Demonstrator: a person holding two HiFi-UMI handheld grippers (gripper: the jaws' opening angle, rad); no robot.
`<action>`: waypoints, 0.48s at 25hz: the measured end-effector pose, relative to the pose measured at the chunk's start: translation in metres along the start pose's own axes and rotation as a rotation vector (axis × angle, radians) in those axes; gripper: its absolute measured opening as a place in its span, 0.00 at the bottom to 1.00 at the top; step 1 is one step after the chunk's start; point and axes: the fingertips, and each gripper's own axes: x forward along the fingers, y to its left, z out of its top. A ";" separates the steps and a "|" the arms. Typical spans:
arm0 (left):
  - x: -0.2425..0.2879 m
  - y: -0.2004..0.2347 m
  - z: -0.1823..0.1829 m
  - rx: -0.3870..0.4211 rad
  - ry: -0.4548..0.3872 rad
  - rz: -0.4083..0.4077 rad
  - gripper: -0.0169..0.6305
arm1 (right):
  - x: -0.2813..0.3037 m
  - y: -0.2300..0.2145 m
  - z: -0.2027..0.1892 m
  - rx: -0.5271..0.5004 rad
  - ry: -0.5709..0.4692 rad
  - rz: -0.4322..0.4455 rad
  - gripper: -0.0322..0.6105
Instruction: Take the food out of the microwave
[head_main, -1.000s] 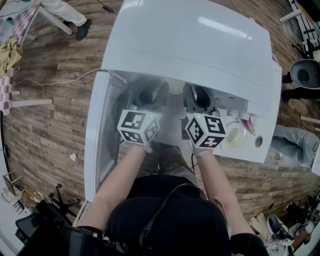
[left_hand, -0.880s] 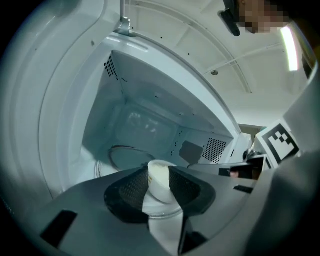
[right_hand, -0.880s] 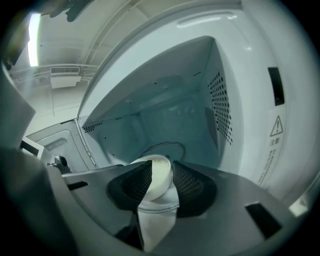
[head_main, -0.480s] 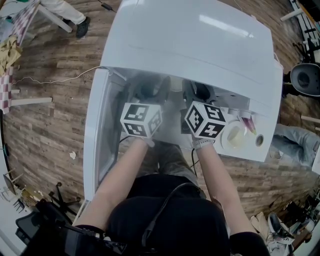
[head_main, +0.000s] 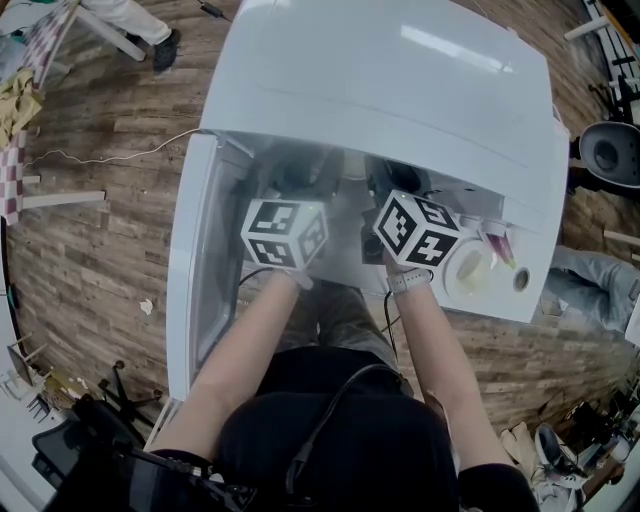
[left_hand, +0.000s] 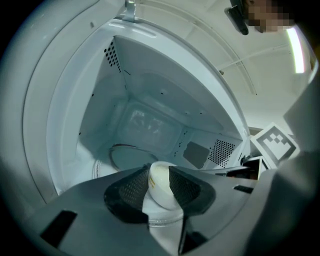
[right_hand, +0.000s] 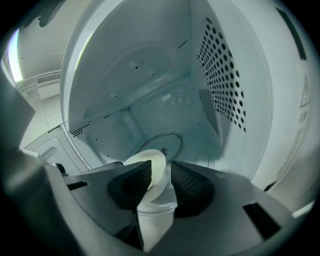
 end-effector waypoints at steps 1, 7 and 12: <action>0.001 0.001 0.000 -0.004 0.003 -0.001 0.21 | 0.001 0.000 0.000 0.009 0.002 0.002 0.26; 0.003 0.000 -0.001 -0.030 0.010 -0.006 0.21 | 0.002 0.001 -0.001 0.082 0.016 0.040 0.26; 0.003 0.002 -0.002 -0.068 0.005 -0.012 0.21 | 0.002 0.003 -0.001 0.077 0.008 0.048 0.22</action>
